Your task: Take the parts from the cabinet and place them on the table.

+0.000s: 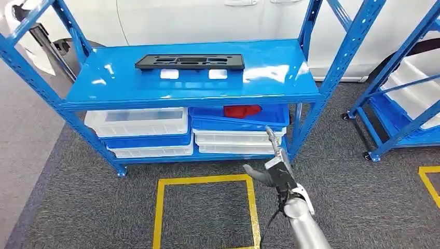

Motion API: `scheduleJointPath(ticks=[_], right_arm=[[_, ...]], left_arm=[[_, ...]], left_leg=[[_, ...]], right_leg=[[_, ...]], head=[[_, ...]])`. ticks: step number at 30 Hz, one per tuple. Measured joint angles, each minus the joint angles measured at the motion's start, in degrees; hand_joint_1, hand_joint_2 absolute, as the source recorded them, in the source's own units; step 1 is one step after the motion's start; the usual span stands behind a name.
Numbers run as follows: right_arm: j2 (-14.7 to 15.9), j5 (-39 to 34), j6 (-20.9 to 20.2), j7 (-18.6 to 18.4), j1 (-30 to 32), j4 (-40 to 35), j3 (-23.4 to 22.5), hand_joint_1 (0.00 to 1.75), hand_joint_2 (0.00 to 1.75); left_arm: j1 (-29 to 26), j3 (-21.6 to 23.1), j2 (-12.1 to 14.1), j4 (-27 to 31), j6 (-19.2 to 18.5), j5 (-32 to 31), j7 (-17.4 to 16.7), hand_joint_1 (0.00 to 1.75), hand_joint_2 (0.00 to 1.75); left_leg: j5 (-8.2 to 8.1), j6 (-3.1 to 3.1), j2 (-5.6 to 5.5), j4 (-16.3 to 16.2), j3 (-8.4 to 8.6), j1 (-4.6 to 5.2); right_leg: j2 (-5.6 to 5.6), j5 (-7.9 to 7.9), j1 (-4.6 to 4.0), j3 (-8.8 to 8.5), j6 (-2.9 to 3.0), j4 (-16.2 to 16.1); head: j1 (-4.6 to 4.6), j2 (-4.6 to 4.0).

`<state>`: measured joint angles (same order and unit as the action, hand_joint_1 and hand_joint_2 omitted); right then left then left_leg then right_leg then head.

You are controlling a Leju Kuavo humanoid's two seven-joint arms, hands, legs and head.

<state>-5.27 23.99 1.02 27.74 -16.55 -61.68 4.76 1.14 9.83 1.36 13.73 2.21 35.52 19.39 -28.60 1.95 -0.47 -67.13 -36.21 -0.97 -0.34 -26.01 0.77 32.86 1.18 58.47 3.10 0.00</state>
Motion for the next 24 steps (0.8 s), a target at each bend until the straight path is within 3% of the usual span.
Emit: scheduleJointPath(ticks=[1,2,6,7,8,9,11,12,13,14,16,17,18,21,22,23,24], right_arm=[[-0.3,1.0,1.1,0.0,-0.9,-0.3,1.3,0.00,1.75],[-0.5,2.1,2.4,-0.1,-2.0,-0.5,2.9,0.00,1.75],[-1.2,6.2,6.5,-0.4,-5.1,-1.2,8.2,0.00,1.75],[-1.4,7.4,7.7,-0.5,-5.9,-1.4,9.5,0.00,1.75],[-1.6,8.6,8.9,-0.6,-6.9,-1.4,10.6,0.00,1.75],[-1.8,9.9,10.0,-1.0,-7.9,-1.4,11.9,0.00,0.00],[-2.0,12.3,11.8,-1.8,-9.2,-1.2,14.1,0.00,0.00],[-2.1,13.7,12.8,-2.3,-9.8,-0.9,15.4,0.00,0.00],[-2.4,14.8,13.7,-2.7,-10.2,-0.6,16.4,0.00,0.00],[-2.7,16.1,14.6,-3.1,-11.1,-0.2,17.5,0.00,0.00],[-3.2,18.7,16.6,-4.0,-13.2,0.8,19.4,0.00,0.00],[-3.5,19.9,17.6,-4.4,-14.3,1.4,20.3,0.00,0.00],[-3.8,21.1,18.5,-4.8,-15.3,2.1,21.1,0.00,0.00],[-4.7,24.5,21.5,-6.1,-17.9,4.9,23.8,0.00,0.00],[-5.0,25.5,22.3,-6.3,-18.9,5.8,24.6,0.00,0.00],[-5.5,26.5,23.2,-6.7,-19.8,6.8,25.4,0.00,0.00],[-6.1,27.5,24.4,-6.9,-21.1,8.1,26.3,0.00,0.00]], left_arm=[[0.1,0.2,0.1,0.0,0.0,0.1,0.1,0.00,0.00],[0.3,0.3,0.1,-0.2,0.0,0.4,0.1,0.00,0.00],[0.7,0.7,0.1,-0.4,0.1,1.0,0.2,0.00,0.00],[0.7,0.7,0.1,-0.5,0.1,1.1,0.2,0.00,0.00],[0.8,0.8,0.0,-0.5,0.1,1.1,0.3,0.00,0.00],[1.0,0.8,0.1,-0.6,0.1,1.3,0.3,0.00,0.00],[1.2,0.9,0.1,-0.8,0.1,1.6,0.4,0.00,0.00],[1.2,1.0,0.1,-0.8,0.1,1.7,0.5,0.00,0.00],[1.1,1.1,0.1,-0.9,0.1,1.8,0.6,0.00,0.00],[1.1,1.2,0.1,-0.9,0.1,1.8,0.7,0.00,0.00],[1.3,1.4,0.1,-0.9,0.0,1.9,0.8,0.00,0.00],[1.3,1.6,0.1,-0.9,0.0,1.9,0.8,0.00,0.00],[1.4,1.7,0.1,-0.9,0.0,2.0,0.9,0.00,0.00],[1.4,1.9,0.2,-1.1,0.0,2.2,0.9,0.00,0.00],[1.6,2.0,0.2,-1.2,0.0,2.2,1.0,0.00,0.00],[1.5,2.1,0.3,-1.2,0.0,2.3,1.0,0.00,0.00],[1.6,2.2,0.4,-1.3,-0.2,2.3,1.1,0.00,0.00]], left_leg=[[2.82,-0.35,0.06,5.4,2.36,0.03],[3.01,-0.82,0.16,8.3,3.52,0.20],[3.09,-1.81,-0.02,9.1,3.22,0.63],[3.51,-2.34,0.03,9.7,3.57,-0.02],[3.61,-2.57,0.05,9.8,3.62,0.06],[3.64,-2.90,0.06,9.8,3.52,0.07],[3.65,-3.10,0.05,9.8,3.38,0.25],[3.64,-3.10,-0.01,9.7,3.34,0.33],[3.63,-3.10,-0.04,9.7,3.35,0.35],[3.60,-3.10,-0.13,9.6,3.37,0.40],[3.45,-2.89,-0.26,9.4,3.48,0.53],[3.37,-2.77,-0.28,9.4,3.42,0.51],[3.21,-2.42,-0.29,9.0,3.11,0.95],[3.42,-1.54,-0.26,9.6,3.21,0.62],[3.31,-1.18,-0.24,9.6,3.34,0.87],[2.68,-0.94,-0.18,8.7,3.02,0.55],[0.77,-0.62,-0.04,5.8,1.63,0.52]], right_leg=[[0.01,-0.07,-0.01,-0.14,-0.09,0.0],[0.03,-0.11,-0.13,-0.08,-0.26,0.0],[0.02,0.33,-0.29,0.35,-1.59,-0.3],[0.06,-0.07,-0.40,0.46,-1.95,0.0],[0.13,-1.19,-0.32,0.98,-2.08,1.5],[0.19,-3.51,-0.31,2.86,-2.13,5.4],[0.20,-7.28,-0.26,7.30,-2.30,14.6],[0.20,-7.83,-0.24,8.99,-2.31,17.8],[0.20,-7.15,-0.23,9.23,-2.26,18.0],[0.20,-5.02,-0.24,8.15,-2.08,15.4],[0.22,0.39,-0.35,3.37,-1.37,5.0],[0.23,1.16,-0.63,1.71,-0.84,1.0],[0.25,0.72,-0.75,1.23,-0.80,-0.1],[0.35,0.86,-1.05,1.45,-0.33,0.0],[0.37,1.13,-0.51,1.23,0.04,-0.6],[0.25,1.39,-0.34,0.90,0.17,-1.0],[0.15,1.36,-0.26,0.85,0.49,-1.1]], head=[[0.00,0.00],[-0.02,0.00],[0.00,0.00],[0.00,0.00],[-0.02,0.00],[-0.02,0.00],[-0.02,0.00],[-0.02,0.00],[-0.02,0.00],[-0.02,0.00],[-0.02,0.00],[-0.02,0.00],[-0.02,0.00],[0.00,0.00],[0.00,0.00],[-0.02,0.00],[0.00,0.00]])
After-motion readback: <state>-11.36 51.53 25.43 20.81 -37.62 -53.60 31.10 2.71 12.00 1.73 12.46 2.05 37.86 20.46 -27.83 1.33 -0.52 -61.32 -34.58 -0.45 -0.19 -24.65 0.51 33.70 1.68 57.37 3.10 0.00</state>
